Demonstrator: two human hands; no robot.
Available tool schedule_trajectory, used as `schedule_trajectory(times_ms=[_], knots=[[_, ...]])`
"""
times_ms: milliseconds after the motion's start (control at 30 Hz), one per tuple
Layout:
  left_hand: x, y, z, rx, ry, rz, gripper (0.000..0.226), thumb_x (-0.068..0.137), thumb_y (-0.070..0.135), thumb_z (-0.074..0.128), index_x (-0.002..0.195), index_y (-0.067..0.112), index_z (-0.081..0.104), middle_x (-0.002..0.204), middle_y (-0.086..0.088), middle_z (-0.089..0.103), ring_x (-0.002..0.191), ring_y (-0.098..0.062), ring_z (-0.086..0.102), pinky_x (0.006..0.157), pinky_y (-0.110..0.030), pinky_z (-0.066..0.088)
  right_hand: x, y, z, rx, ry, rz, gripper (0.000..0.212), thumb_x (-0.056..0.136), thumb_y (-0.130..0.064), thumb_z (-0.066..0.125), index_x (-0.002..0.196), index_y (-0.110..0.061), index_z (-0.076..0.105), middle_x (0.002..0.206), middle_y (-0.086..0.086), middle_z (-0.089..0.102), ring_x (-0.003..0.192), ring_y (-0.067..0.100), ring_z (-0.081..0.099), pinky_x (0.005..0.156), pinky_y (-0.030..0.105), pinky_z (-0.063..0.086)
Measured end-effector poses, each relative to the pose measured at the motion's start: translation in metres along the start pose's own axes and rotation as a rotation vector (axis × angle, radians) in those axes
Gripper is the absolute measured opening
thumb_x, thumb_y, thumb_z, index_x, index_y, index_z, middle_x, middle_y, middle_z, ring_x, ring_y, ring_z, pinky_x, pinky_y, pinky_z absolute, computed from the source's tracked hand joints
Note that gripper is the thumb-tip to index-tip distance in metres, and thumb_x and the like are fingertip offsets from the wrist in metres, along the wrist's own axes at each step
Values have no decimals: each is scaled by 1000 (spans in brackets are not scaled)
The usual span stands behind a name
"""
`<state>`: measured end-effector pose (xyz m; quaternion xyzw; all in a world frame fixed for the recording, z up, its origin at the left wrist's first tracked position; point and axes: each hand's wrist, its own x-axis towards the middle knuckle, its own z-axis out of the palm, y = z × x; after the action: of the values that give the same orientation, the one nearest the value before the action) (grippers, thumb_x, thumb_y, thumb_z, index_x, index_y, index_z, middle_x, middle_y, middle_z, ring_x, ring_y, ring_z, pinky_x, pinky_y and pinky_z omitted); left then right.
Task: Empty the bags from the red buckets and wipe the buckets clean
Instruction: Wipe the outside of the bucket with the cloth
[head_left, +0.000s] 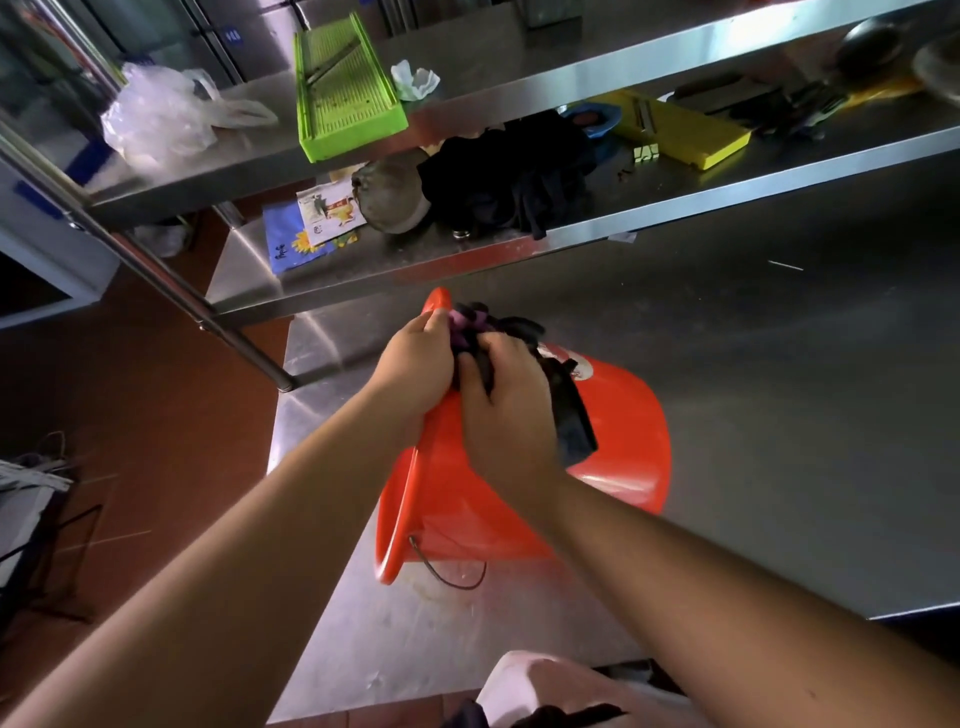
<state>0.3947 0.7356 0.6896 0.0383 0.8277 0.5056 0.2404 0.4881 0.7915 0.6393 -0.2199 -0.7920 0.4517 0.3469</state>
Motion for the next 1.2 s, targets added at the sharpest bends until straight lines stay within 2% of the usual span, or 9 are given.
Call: schedule_trajectory(times_ms=[167, 333, 533, 633, 800, 900, 1000, 1100, 1200], knots=[[1, -1, -7, 26, 8, 5, 49, 89, 64, 46, 114, 32, 74, 97, 0, 77, 92, -24, 72, 97, -56, 58, -22, 57, -29, -302, -9, -178, 21, 95, -34, 55, 110, -20, 60, 107, 2, 64, 100, 28, 57, 89, 42, 44], [4, -3, -14, 0, 18, -78, 48, 99, 66, 46, 125, 33, 69, 91, -2, 73, 89, -28, 74, 92, -55, 61, -47, 129, -73, -456, 118, 13, 32, 95, -32, 49, 110, -7, 63, 107, 14, 65, 100, 39, 60, 92, 50, 47], [2, 1, -9, 51, 40, -60, 45, 100, 65, 44, 111, 30, 71, 87, -3, 71, 83, -28, 74, 88, -55, 62, -44, 153, -90, -276, 182, 288, 24, 99, -21, 54, 117, -5, 58, 111, 15, 58, 103, 39, 54, 91, 46, 45], [0, -2, -15, 62, 52, -36, 42, 100, 63, 49, 103, 29, 73, 81, -1, 72, 77, -26, 73, 86, -56, 63, -42, 155, -92, -204, 176, 441, 29, 98, -30, 55, 123, -16, 56, 121, 5, 54, 110, 31, 55, 86, 32, 40], [-12, 2, -24, 91, -1, 56, 31, 89, 63, 56, 95, 40, 77, 88, -10, 79, 75, -28, 75, 80, -58, 64, -54, 151, -90, -117, 164, 596, 33, 98, -35, 53, 128, -21, 56, 126, 3, 55, 110, 25, 56, 85, 29, 37], [-22, 5, -22, 189, -35, 174, 17, 89, 54, 57, 93, 49, 73, 83, 2, 79, 73, -20, 77, 77, -48, 66, -67, 150, -79, -77, 104, 711, 30, 98, -35, 52, 125, -22, 57, 121, 5, 59, 107, 28, 59, 82, 32, 41], [-36, 3, -17, 399, -9, 374, 17, 97, 46, 60, 91, 59, 68, 77, 20, 73, 70, 11, 67, 70, -11, 53, -76, 149, -66, -81, -61, 774, 8, 98, -30, 53, 103, -27, 57, 99, 4, 65, 86, 26, 62, 71, 36, 47], [-51, -15, -10, 608, -85, 495, 37, 103, 38, 59, 138, 29, 62, 117, 4, 75, 106, -12, 68, 83, -23, 46, -82, 152, -55, 29, -235, 826, 11, 99, -22, 54, 92, -17, 60, 79, 5, 64, 71, 25, 60, 69, 41, 49], [-70, -36, -1, 762, -209, 553, 60, 104, 38, 58, 159, 21, 41, 148, -5, 61, 131, -20, 55, 97, -22, 37, -82, 155, -55, 319, -223, 933, 20, 99, -15, 55, 99, 3, 62, 72, 10, 62, 63, 19, 59, 61, 32, 45]])
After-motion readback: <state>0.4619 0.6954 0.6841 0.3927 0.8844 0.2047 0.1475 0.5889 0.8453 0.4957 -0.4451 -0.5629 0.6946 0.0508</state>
